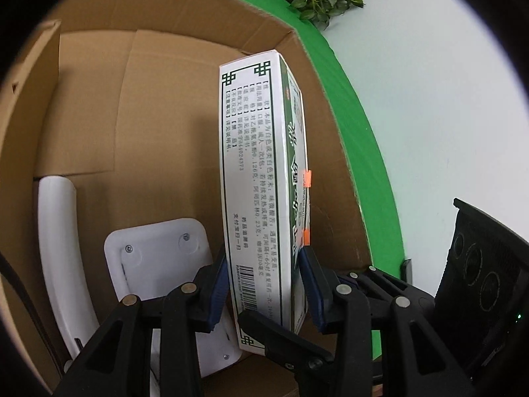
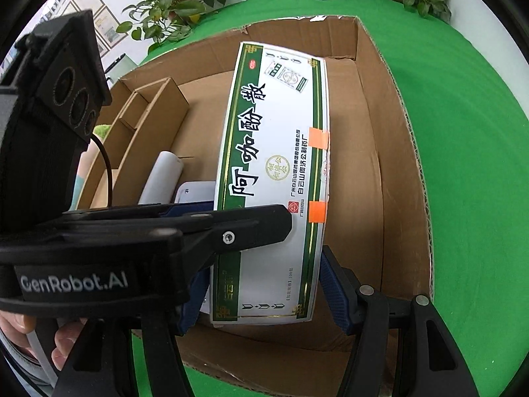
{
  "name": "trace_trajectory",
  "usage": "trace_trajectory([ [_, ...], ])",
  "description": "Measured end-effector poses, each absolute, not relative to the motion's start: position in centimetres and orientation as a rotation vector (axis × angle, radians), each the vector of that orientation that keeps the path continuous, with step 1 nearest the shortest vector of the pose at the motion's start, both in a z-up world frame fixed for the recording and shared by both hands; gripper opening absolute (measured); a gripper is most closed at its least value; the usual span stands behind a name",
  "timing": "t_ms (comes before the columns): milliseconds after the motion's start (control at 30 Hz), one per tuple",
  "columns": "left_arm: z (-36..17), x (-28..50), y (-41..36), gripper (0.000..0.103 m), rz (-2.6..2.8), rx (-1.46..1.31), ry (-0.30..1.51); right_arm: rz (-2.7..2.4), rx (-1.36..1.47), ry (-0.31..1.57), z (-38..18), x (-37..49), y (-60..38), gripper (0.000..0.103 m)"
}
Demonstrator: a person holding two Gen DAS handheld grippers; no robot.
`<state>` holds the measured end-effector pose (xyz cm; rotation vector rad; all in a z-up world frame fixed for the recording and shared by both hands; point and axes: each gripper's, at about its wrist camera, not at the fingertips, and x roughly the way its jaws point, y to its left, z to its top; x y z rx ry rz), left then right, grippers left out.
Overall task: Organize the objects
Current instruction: 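Lower the medicine box beside the white device and open the right gripper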
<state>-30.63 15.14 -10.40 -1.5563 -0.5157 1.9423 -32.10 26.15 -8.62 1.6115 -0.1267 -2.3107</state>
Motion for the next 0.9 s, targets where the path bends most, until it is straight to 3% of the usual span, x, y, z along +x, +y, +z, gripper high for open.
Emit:
trace_trajectory([
  [167, -10.1, -30.4, 15.4, 0.046, 1.960, -1.582, -0.483, -2.315, 1.654, -0.107, -8.9, -32.1, 25.5, 0.060],
  [500, -7.8, -28.4, 13.3, 0.046, 2.069, -1.607, -0.372, -2.369, 1.710, -0.005, -9.3, -32.0, 25.0, 0.060],
  [900, -1.8, -26.1, 7.5, 0.046, 2.322, -1.423, -0.302, -2.358, 1.735, 0.013, -9.6, -31.8, 24.8, 0.064],
])
